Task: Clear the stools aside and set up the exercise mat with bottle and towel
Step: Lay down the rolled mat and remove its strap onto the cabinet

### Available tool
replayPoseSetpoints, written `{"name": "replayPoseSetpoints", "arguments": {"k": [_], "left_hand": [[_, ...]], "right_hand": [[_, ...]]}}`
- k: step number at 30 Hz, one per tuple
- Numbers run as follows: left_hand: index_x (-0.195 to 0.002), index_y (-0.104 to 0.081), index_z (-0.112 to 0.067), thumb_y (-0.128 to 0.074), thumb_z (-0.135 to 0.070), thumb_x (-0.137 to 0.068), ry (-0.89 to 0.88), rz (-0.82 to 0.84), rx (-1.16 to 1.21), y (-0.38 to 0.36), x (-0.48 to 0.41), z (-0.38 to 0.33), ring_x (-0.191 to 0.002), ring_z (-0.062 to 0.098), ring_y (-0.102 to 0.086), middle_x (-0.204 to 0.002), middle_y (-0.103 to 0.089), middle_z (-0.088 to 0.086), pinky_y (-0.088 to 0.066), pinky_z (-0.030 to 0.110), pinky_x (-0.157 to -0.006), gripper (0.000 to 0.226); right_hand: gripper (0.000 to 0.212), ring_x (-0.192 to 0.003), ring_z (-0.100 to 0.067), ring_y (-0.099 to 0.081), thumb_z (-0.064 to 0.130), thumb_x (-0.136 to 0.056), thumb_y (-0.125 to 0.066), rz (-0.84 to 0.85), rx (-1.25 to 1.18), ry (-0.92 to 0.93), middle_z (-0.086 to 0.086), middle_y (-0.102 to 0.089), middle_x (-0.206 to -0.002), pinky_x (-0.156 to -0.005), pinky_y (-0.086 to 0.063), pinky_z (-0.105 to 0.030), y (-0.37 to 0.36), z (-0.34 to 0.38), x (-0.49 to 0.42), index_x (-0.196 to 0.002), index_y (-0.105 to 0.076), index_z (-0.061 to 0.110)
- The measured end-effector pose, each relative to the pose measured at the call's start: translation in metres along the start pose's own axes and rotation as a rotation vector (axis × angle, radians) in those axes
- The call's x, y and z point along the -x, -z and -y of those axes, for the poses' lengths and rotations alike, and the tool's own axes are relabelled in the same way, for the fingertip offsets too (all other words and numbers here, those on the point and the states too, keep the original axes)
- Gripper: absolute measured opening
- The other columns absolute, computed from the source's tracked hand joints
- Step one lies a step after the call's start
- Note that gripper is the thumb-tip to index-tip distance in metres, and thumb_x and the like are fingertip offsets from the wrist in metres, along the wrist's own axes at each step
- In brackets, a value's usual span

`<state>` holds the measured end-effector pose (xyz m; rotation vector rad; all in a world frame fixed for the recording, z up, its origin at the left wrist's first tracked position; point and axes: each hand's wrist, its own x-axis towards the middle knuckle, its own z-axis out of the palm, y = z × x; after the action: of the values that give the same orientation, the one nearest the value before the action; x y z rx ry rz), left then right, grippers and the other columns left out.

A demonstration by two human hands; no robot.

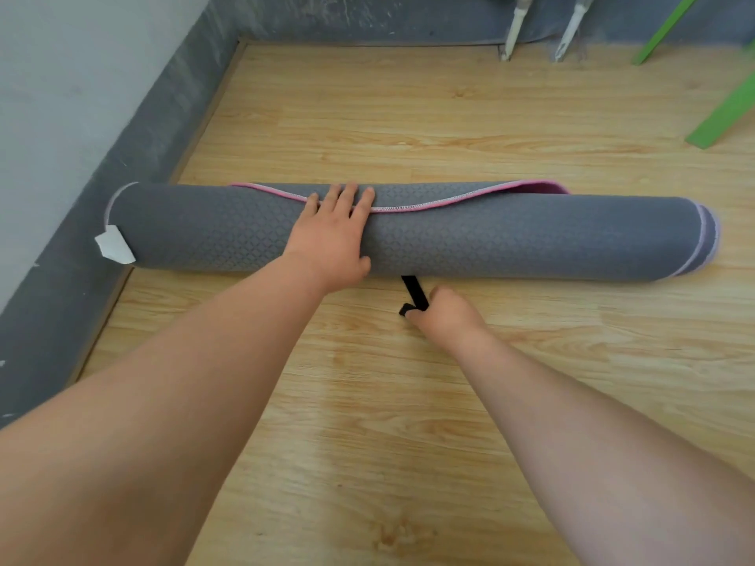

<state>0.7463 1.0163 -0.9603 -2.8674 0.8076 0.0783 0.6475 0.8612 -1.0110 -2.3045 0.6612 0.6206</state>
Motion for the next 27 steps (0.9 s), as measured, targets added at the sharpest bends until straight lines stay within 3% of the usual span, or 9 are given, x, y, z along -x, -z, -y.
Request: {"name": "replayPoseSetpoints", "arguments": {"k": [4,8,11,13,17,19,23,25,27], "left_hand": [[-0.151,0.013,-0.015,-0.062,-0.061,-0.076,0.016,0.008,-0.073,-0.009,0.005,-0.013,-0.147,0.036,0.000,-0.160,0.003,0.016,-0.009,0.054,-0.118,0.115],[-0.149,0.018,-0.014,-0.066,-0.059,-0.074,0.029,-0.010,-0.139,-0.015,0.009,-0.016,-0.147,0.036,0.001,-0.160,0.005,0.017,-0.011,0.060,-0.115,0.122],[-0.149,0.020,-0.013,-0.065,-0.059,-0.076,0.032,-0.013,-0.183,-0.017,0.008,-0.016,-0.147,0.036,-0.001,-0.160,0.005,0.017,-0.015,0.062,-0.113,0.121],[-0.148,0.020,-0.011,-0.063,-0.059,-0.078,0.026,-0.008,-0.202,-0.016,0.007,-0.017,-0.147,0.036,-0.002,-0.160,0.004,0.017,-0.017,0.061,-0.113,0.119],[-0.150,0.015,-0.013,-0.060,-0.056,-0.082,0.014,0.002,-0.189,-0.010,0.001,-0.013,-0.147,0.034,-0.006,-0.160,-0.002,0.015,-0.020,0.059,-0.113,0.111],[-0.151,0.012,-0.015,-0.060,-0.054,-0.083,0.014,0.008,-0.156,-0.006,-0.004,-0.009,-0.147,0.033,-0.007,-0.160,-0.004,0.014,-0.020,0.058,-0.114,0.107],[-0.152,0.007,-0.018,-0.062,-0.055,-0.082,0.003,0.033,-0.115,0.000,-0.005,-0.006,-0.147,0.031,-0.009,-0.160,-0.008,0.012,-0.020,0.055,-0.115,0.105],[-0.153,0.002,-0.019,-0.057,-0.059,-0.083,-0.014,0.021,-0.083,0.001,-0.002,-0.004,-0.147,0.030,-0.012,-0.160,-0.010,0.011,-0.020,0.053,-0.115,0.100],[-0.153,-0.009,-0.020,-0.045,-0.063,-0.087,-0.013,-0.033,0.016,0.004,-0.001,-0.001,-0.145,0.027,-0.017,-0.159,-0.018,0.008,-0.019,0.049,-0.116,0.086]], "right_hand": [[0.029,-0.104,-0.028,-0.064,0.026,-0.086,-0.066,-0.077,0.154,0.007,-0.009,-0.068,-0.113,-0.076,-0.047,-0.031,-0.002,0.013,-0.008,-0.110,-0.063,0.011],[0.026,-0.107,-0.028,-0.063,0.012,-0.087,-0.059,-0.018,0.249,0.007,-0.010,-0.067,-0.115,-0.084,-0.049,-0.034,0.001,0.017,-0.014,-0.112,-0.064,0.009],[0.006,-0.079,-0.026,-0.062,0.009,-0.081,-0.061,0.157,0.385,0.047,-0.008,-0.061,-0.079,-0.065,-0.047,-0.029,0.008,0.023,-0.009,-0.087,-0.060,0.007],[0.012,-0.056,-0.023,-0.053,0.009,-0.074,-0.065,0.321,0.487,0.092,-0.009,-0.055,-0.062,-0.052,-0.042,-0.025,0.013,0.028,-0.007,-0.067,-0.056,0.005],[0.012,-0.048,-0.019,-0.049,0.014,-0.079,-0.064,0.754,0.771,0.114,-0.007,-0.057,-0.059,-0.051,-0.043,-0.021,0.010,0.031,0.002,-0.069,-0.065,0.007],[0.012,-0.051,-0.019,-0.057,0.020,-0.077,-0.068,0.749,0.867,0.143,-0.004,-0.063,-0.060,-0.056,-0.050,-0.025,0.004,0.027,0.008,-0.071,-0.070,0.010],[0.009,-0.059,-0.024,-0.057,0.009,-0.079,-0.056,0.677,0.611,0.114,-0.010,-0.061,-0.071,-0.063,-0.047,-0.029,0.001,0.021,0.006,-0.082,-0.064,0.005],[0.020,-0.058,-0.024,-0.057,0.004,-0.081,-0.051,0.680,0.430,0.124,-0.009,-0.053,-0.065,-0.062,-0.044,-0.027,0.007,0.025,0.004,-0.096,-0.064,0.006],[0.023,-0.056,-0.022,-0.055,0.001,-0.083,-0.051,0.678,0.253,0.162,-0.005,-0.048,-0.056,-0.065,-0.045,-0.027,0.021,0.036,0.004,-0.098,-0.066,0.008]]}}
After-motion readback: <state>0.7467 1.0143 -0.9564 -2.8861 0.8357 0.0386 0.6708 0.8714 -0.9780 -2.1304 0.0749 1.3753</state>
